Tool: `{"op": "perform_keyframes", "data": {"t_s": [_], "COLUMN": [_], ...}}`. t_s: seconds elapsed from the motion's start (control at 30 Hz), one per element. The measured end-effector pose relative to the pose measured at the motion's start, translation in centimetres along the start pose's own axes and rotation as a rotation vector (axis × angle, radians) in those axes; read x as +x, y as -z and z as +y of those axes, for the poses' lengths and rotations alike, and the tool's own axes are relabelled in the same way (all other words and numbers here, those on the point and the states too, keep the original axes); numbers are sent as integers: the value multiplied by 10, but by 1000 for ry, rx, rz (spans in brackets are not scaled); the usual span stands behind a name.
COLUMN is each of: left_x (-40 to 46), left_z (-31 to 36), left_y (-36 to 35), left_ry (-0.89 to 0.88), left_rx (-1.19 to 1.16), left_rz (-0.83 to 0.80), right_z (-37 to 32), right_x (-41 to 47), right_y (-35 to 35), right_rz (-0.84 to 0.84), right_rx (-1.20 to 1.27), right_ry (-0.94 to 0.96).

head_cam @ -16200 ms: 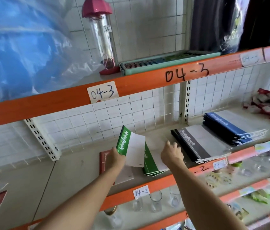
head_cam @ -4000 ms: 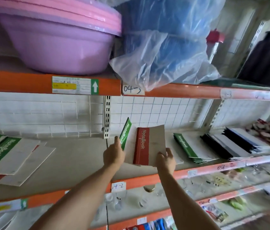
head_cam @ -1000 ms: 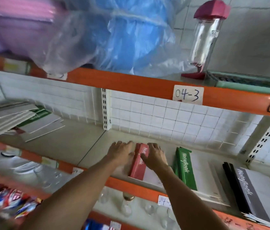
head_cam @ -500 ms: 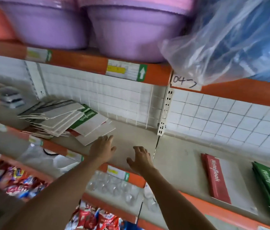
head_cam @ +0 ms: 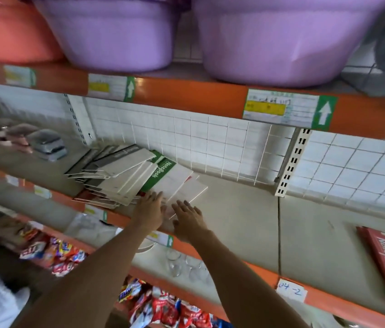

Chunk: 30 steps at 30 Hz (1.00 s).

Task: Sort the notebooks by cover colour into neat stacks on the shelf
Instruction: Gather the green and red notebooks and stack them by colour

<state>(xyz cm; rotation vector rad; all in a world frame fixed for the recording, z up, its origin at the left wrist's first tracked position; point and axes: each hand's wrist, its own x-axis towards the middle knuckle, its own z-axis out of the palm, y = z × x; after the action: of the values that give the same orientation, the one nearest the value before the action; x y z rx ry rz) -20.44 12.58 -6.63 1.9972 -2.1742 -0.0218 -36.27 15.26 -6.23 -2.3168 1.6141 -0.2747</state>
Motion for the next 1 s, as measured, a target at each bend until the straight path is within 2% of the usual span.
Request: {"op": "perform_keyframes", "data": {"t_s": [0.1,0.27,0.43,0.57,0.7,0.87,1.0], "left_x": [-5,-17,-20,-18,-16,-19,-17], "left_z": [-10,16,74,117,127,129,129], "left_y": [-11,-16,-15,-22,-36,-36,-44], "left_ry": [-37,-204,-290,-359,-326,-4,132], "left_rx": [-11,2,-242,-355,-246,-72,-74], "left_rz": [97,163,87,126,167,101,76], "right_z": [-4,12,50,76,81,88,93], "right_x": [3,-13,-41,-70,-85,-85,-84], "right_y": [-8,-9,1,8,15,11,9], "right_rz": [-68,99,188,246,258,291,329], "right_rx": [-76,-98,-98,-104,-98,-70,-67], "right_ry": [-20,-199,-399,-569,-674,-751,-826]}}
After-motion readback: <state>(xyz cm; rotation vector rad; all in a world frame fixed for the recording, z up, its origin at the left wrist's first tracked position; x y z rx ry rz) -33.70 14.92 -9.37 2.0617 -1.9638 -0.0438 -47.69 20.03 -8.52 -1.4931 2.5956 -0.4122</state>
